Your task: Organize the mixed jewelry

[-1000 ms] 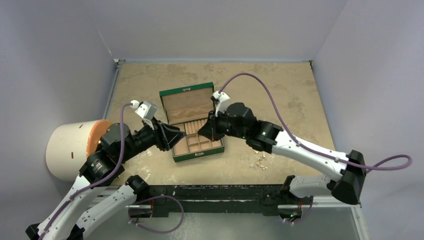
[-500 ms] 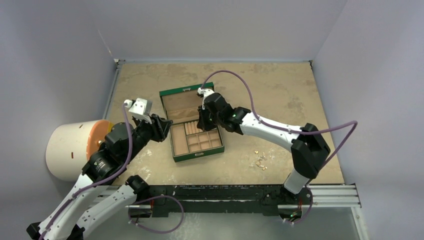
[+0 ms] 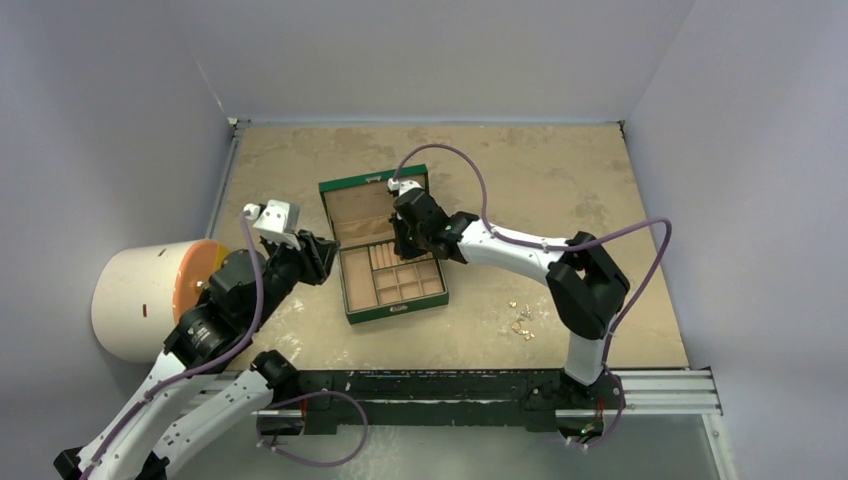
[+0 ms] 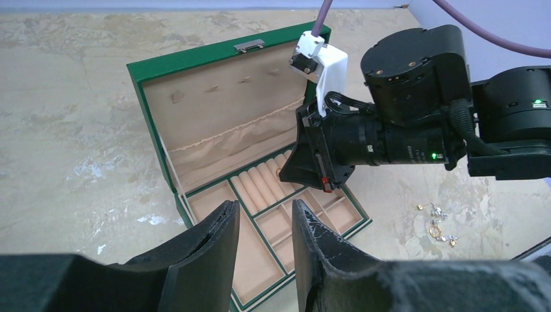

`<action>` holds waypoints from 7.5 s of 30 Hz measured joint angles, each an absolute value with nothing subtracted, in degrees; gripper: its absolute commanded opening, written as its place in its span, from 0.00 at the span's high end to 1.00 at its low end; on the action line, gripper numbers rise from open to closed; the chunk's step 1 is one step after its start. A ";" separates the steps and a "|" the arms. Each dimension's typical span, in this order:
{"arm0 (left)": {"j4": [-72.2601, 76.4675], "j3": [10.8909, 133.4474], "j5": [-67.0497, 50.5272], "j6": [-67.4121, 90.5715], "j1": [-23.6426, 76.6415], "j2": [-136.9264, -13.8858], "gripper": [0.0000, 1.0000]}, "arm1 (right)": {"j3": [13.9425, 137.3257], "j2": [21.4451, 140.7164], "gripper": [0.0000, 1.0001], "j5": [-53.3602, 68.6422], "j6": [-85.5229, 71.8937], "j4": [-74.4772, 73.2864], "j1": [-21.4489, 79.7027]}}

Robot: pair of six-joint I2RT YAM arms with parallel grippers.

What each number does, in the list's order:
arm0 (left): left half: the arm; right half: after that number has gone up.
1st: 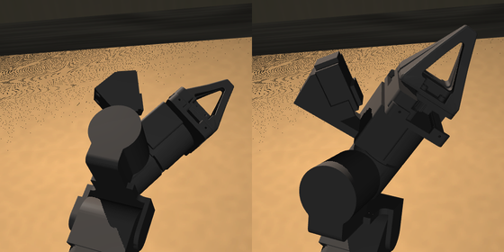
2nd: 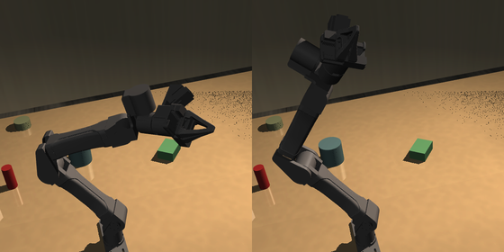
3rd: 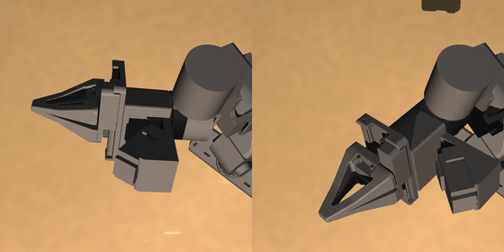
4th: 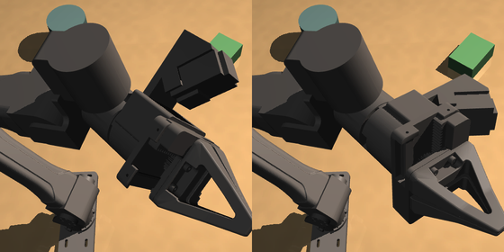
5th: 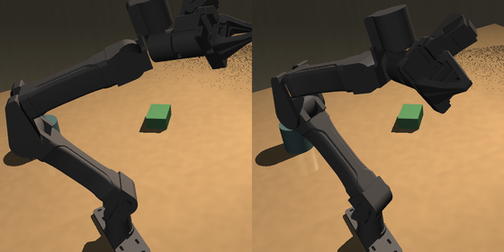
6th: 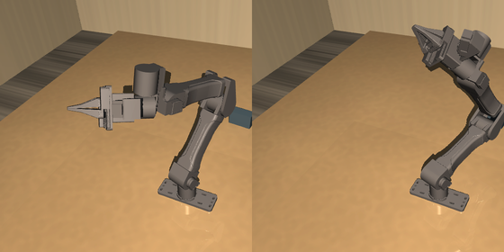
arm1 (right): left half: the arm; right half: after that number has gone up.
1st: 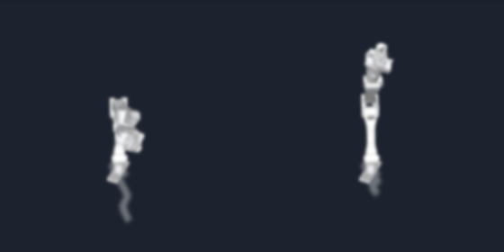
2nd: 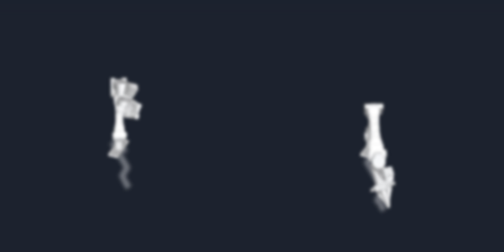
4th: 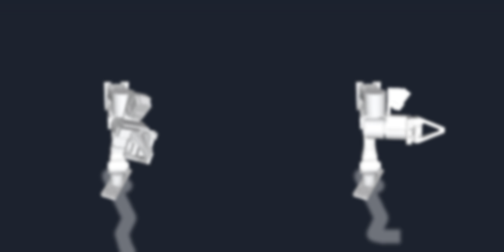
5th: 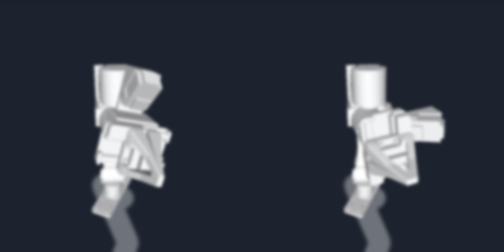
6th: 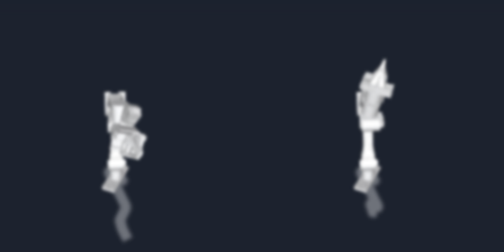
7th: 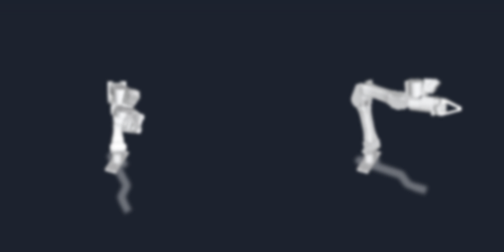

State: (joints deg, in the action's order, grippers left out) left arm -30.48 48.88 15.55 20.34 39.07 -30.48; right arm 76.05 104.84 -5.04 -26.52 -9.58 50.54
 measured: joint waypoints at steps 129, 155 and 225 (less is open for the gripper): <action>-30.50 48.84 15.22 20.36 39.07 -30.92 0.66 | 30.26 65.30 0.87 -23.07 -70.00 -36.93 43.07; -30.57 48.84 15.20 20.47 39.07 -30.87 0.62 | 33.63 68.47 1.00 -19.70 -61.14 -29.78 43.07; -4.73 27.38 -9.74 55.09 39.07 -25.54 0.77 | 57.25 69.34 1.00 -13.43 -32.93 1.65 68.01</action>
State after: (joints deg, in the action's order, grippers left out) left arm -4.73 27.38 -9.74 55.09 39.07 -25.54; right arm 57.25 69.34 -13.43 -32.93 1.65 68.01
